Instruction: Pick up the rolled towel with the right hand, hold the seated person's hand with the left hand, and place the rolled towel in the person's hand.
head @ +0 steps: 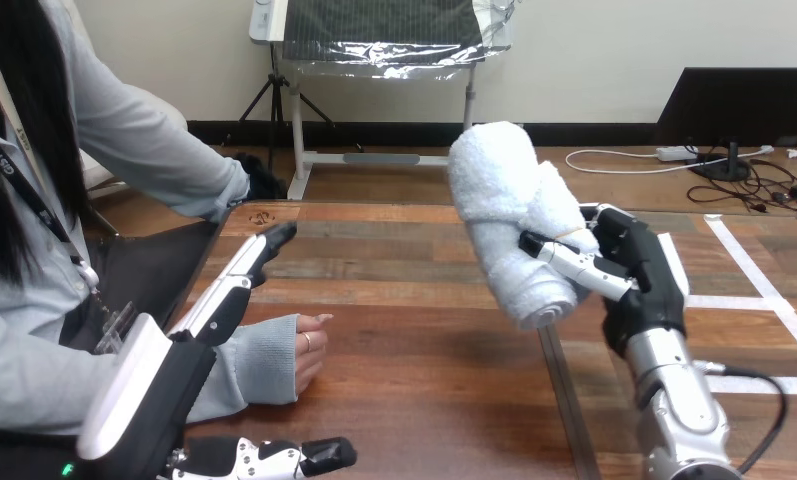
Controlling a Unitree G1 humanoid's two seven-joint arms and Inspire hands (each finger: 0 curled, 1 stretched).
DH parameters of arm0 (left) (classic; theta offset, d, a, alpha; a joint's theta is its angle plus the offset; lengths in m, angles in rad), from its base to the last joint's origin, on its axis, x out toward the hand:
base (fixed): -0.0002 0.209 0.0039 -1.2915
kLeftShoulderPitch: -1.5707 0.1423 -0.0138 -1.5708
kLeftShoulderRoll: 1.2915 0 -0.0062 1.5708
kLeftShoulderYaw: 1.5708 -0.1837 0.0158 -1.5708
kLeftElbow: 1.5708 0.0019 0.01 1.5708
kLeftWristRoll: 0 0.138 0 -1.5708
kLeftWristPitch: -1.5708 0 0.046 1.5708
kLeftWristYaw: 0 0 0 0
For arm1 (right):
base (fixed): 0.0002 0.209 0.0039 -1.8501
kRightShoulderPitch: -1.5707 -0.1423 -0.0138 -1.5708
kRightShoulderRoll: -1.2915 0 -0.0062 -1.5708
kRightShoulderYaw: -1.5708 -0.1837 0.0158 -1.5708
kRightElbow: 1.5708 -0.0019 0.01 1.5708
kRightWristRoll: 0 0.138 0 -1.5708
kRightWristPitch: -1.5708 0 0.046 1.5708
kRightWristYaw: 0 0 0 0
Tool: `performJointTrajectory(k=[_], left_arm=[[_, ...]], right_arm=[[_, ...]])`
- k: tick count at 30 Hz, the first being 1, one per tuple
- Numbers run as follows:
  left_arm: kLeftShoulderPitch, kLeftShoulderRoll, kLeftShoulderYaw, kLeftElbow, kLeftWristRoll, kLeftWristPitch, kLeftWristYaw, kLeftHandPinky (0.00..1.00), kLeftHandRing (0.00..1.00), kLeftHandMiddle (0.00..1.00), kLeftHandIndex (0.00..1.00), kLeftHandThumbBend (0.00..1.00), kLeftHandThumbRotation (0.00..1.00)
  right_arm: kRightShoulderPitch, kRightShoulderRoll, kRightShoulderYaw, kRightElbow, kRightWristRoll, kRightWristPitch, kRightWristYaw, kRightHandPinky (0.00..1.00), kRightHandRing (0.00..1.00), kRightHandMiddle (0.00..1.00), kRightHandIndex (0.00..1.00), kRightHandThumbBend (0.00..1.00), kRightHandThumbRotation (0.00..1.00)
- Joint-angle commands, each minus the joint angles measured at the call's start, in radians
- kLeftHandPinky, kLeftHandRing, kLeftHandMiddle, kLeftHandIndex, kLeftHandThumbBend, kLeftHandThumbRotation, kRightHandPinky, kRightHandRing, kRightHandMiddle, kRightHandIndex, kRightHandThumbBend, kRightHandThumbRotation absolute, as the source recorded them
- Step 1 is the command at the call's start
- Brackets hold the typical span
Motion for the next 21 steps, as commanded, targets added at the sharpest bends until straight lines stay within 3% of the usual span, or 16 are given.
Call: performJointTrajectory(k=[1,12,17,21], left_arm=[[-0.034,0.020,0.050,-0.070,0.060,0.023,0.037,0.85,0.91,0.94,0.93,1.00,0.47],[-0.054,0.060,0.109,-0.138,0.175,0.148,0.049,0.81,0.86,0.89,0.89,1.00,0.38],[-0.063,0.088,0.116,-0.146,0.186,0.178,0.044,0.81,0.86,0.88,0.89,1.00,0.34],[-0.092,0.133,0.124,-0.133,0.186,0.198,0.035,0.81,0.85,0.88,0.88,1.00,0.32]], right_arm=[[-0.040,0.027,-0.034,-0.085,0.046,-0.060,0.047,0.32,0.37,0.46,0.44,0.71,0.00],[-0.003,0.063,-0.051,-0.112,0.087,-0.101,0.115,0.31,0.37,0.46,0.44,0.68,0.00],[0.010,0.075,-0.055,-0.121,0.095,-0.115,0.130,0.31,0.37,0.45,0.44,0.66,0.00],[0.028,0.085,-0.055,-0.130,0.104,-0.130,0.156,0.30,0.37,0.45,0.44,0.65,0.00]])
